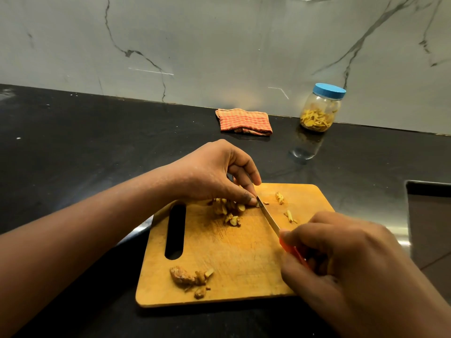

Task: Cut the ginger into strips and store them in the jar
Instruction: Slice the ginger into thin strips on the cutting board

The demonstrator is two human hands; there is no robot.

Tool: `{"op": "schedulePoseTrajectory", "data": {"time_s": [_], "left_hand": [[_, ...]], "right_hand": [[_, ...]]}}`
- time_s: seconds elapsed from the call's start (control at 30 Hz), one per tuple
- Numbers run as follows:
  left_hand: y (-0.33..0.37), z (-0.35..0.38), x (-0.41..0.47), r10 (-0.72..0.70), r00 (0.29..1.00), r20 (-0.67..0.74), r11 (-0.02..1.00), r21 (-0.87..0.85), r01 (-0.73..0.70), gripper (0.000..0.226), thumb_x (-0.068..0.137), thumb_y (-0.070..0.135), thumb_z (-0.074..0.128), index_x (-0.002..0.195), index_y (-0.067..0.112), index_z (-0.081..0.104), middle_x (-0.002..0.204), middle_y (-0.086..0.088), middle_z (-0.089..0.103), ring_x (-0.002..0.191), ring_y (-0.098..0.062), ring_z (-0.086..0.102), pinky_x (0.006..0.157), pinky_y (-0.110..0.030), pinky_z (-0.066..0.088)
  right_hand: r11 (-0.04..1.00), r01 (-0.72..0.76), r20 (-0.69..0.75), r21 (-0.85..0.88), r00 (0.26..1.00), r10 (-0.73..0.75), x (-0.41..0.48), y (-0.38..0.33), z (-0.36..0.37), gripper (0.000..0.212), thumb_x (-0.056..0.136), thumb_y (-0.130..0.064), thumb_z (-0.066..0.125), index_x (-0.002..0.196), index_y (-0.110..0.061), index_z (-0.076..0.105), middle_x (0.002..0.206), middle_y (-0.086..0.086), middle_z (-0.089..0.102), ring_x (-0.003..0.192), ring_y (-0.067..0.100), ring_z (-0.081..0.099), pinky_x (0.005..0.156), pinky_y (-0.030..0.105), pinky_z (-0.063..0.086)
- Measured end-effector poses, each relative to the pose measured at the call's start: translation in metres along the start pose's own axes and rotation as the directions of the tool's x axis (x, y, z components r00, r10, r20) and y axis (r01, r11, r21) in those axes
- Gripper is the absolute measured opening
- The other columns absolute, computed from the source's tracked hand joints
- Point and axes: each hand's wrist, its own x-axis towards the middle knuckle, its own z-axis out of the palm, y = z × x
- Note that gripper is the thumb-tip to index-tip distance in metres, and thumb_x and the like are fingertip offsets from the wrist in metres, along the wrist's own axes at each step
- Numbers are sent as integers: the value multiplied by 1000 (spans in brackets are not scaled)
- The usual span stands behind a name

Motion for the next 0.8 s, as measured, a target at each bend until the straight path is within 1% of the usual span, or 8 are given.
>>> {"op": "schedulePoseTrajectory", "data": {"time_s": [0.07, 0.17, 0.3, 0.4, 0.5, 0.57, 0.7, 0.8], "left_hand": [[0, 0, 0, 0, 1000, 5, 1000, -5, 0, 29, 78, 13, 80, 105, 14, 70, 86, 1, 78, 81, -9, 74, 70, -12, 52], [1, -1, -1, -1, 1000, 10, 1000, -5, 1, 28, 78, 14, 80, 105, 15, 71, 87, 1, 78, 82, -9, 74, 70, -12, 52], [1, -1, -2, -8, 1000, 12, 1000, -8, 8, 26, 79, 14, 80, 104, 15, 71, 87, 1, 78, 81, -7, 74, 67, -9, 50], [1, -1, -1, -13, 1000, 14, 1000, -15, 13, 26, 80, 13, 79, 104, 14, 71, 87, 0, 78, 83, -8, 74, 67, -10, 52], [0, -1, -2, -8, 1000, 16, 1000, -24, 9, 25, 80, 11, 79, 104, 12, 71, 88, -1, 78, 84, -11, 75, 72, -15, 55], [-1, -1, -2, -6, 1000, 18, 999, -41, 7, 27, 79, 10, 79, 105, 11, 71, 88, -3, 78, 85, -14, 75, 75, -18, 56], [-1, -2, -3, -10, 1000, 12, 998, -68, 10, 29, 79, 8, 79, 106, 9, 70, 87, -5, 78, 84, -16, 75, 74, -18, 57], [-1, -1, -3, -13, 1000, -3, 997, -74, 12, 30, 78, 8, 79, 106, 9, 69, 87, -6, 78, 84, -17, 75, 74, -18, 57]], "right_hand": [[1000, 8, -8, -19, 1000, -9, -5, -1, -2, 28, 67, -43, 54, 75, -29, 77, 57, -9, 57, 44, 1, 50, 38, 16, 44], [1000, 5, -45, -31, 999, -7, -11, -1, -2, 18, 60, -34, 68, 73, -26, 77, 56, -8, 58, 42, 3, 50, 38, 18, 43], [998, -54, -108, 12, 993, 55, -16, 0, -2, 15, 58, -28, 72, 71, -24, 77, 57, -5, 59, 43, 4, 50, 46, 17, 42], [996, -73, -111, 47, 991, 78, -13, -2, -3, 14, 60, -33, 69, 71, -28, 76, 55, -8, 59, 48, 5, 51, 51, 14, 41], [996, -72, -76, 44, 994, 75, -9, -6, -1, 24, 65, -44, 57, 74, -30, 76, 54, -12, 57, 51, 3, 53, 53, 11, 42], [995, -80, -58, 54, 995, 83, -8, -7, -1, 28, 65, -46, 54, 74, -30, 75, 53, -13, 56, 53, 4, 53, 53, 10, 41], [995, -88, 7, 50, 996, 88, -7, -10, -4, 30, 66, -48, 53, 76, -30, 75, 53, -14, 55, 54, 3, 54, 54, 9, 42], [994, -97, 48, 39, 994, 95, -5, -13, -7, 31, 65, -48, 52, 76, -31, 75, 53, -14, 55, 49, 0, 52, 47, 9, 42]]}}
